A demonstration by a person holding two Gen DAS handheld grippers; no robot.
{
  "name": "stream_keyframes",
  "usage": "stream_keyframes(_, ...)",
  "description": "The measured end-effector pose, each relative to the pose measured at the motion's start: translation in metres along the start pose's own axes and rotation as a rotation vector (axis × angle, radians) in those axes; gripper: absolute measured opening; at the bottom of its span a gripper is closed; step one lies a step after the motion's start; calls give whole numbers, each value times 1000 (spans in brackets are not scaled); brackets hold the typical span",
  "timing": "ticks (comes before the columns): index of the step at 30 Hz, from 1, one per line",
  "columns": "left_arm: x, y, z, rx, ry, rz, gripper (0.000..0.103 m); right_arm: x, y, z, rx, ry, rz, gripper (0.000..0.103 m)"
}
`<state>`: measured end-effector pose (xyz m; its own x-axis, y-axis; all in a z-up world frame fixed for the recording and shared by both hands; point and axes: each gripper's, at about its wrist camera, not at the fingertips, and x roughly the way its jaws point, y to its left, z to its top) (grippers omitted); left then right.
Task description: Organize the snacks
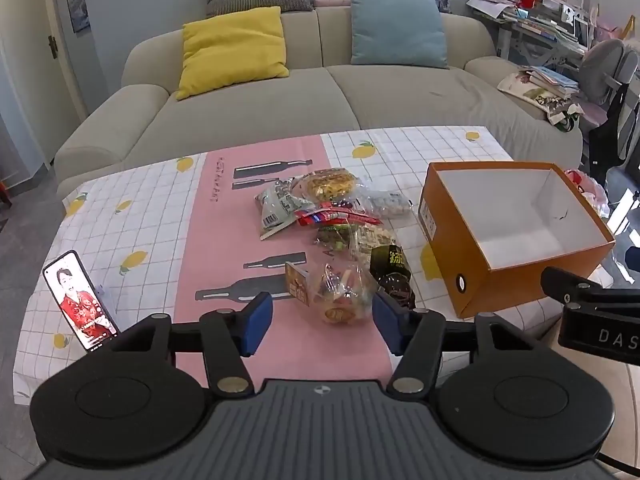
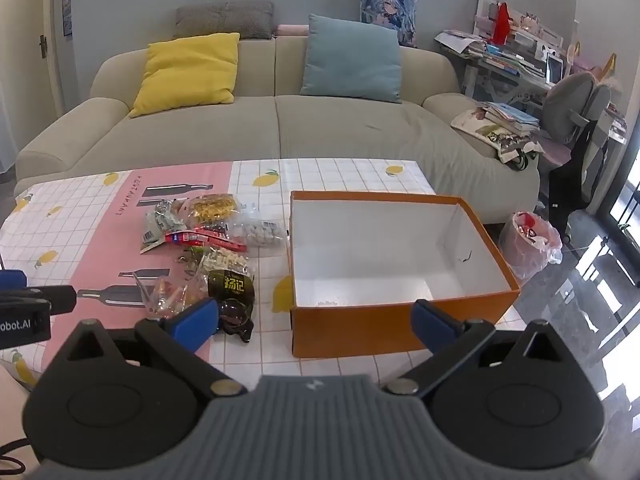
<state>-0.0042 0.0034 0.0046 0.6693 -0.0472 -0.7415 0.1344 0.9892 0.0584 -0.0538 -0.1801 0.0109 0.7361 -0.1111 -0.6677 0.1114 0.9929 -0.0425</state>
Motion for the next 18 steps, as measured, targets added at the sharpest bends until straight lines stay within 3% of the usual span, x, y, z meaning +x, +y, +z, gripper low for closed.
stream_keyframes(18,-1,-1,-1,6,-5,4,63,-3,5,0,-23,-16,-5,100)
